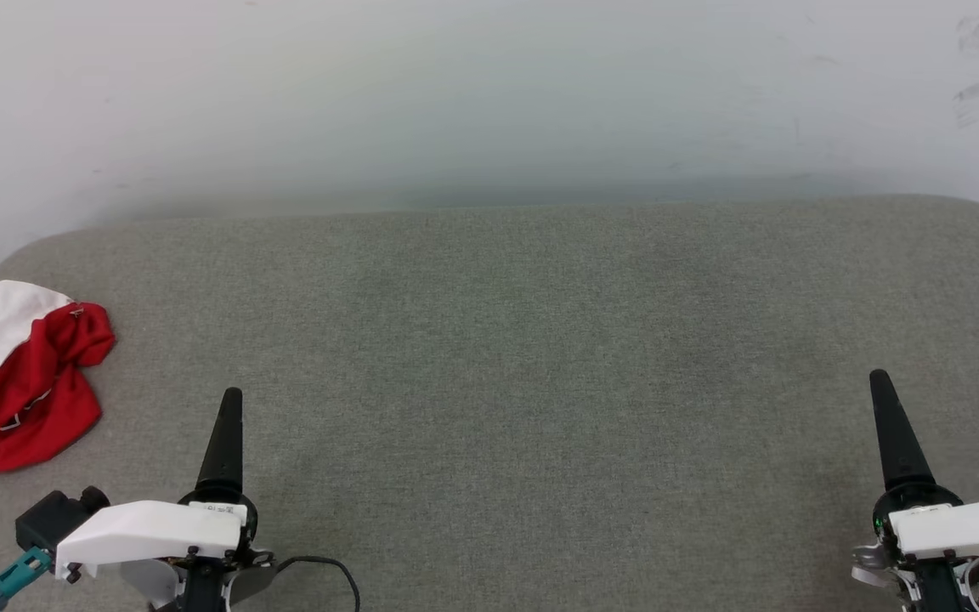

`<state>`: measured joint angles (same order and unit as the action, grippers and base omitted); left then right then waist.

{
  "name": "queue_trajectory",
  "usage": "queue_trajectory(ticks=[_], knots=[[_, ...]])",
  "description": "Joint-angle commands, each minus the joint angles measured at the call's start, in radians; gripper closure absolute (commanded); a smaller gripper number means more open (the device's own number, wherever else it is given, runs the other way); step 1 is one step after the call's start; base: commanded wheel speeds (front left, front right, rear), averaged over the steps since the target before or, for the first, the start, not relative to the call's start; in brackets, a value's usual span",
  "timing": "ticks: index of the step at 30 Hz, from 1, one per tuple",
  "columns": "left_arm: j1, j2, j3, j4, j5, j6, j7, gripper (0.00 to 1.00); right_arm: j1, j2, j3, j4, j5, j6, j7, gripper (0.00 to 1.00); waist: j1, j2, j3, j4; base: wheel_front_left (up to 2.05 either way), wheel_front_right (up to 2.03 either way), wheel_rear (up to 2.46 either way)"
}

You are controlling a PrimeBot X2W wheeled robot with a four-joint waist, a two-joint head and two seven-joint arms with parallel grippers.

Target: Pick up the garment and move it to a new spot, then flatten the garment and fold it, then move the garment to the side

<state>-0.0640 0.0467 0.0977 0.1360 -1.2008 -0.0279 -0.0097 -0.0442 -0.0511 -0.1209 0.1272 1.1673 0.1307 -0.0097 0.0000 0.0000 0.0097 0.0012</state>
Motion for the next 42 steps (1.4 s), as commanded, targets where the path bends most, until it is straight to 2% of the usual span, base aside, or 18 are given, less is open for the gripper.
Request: queue_trajectory(ticks=[1,7,17,42], knots=[[-0.005,0.002,-0.007,-0.025,0.038,0.009,-0.009,0.00,-0.009,0.000,0.002,-0.029,-0.041,0.000,-0.009,0.00,0.0000,0.0000,0.000,0.000,0.00,0.00,0.00],[0.002,0.002,-0.037,-0.050,0.173,0.049,-0.032,0.00,0.003,0.000,0.028,-0.065,-0.193,0.000,-0.031,0.00,0.0000,0.0000,0.002,0.001,0.00,0.00,0.00],[0.012,0.003,-0.071,-0.069,0.347,0.083,-0.067,0.00,0.023,0.000,0.053,-0.095,-0.384,0.000,-0.066,0.00,0.0000,0.0000,0.002,0.002,0.00,0.00,0.00],[0.041,0.003,-0.125,-0.081,0.666,0.077,-0.140,0.00,0.060,0.000,0.069,-0.138,-0.713,0.000,-0.141,0.00,0.0000,0.0000,0.002,0.007,0.00,0.00,0.00]])
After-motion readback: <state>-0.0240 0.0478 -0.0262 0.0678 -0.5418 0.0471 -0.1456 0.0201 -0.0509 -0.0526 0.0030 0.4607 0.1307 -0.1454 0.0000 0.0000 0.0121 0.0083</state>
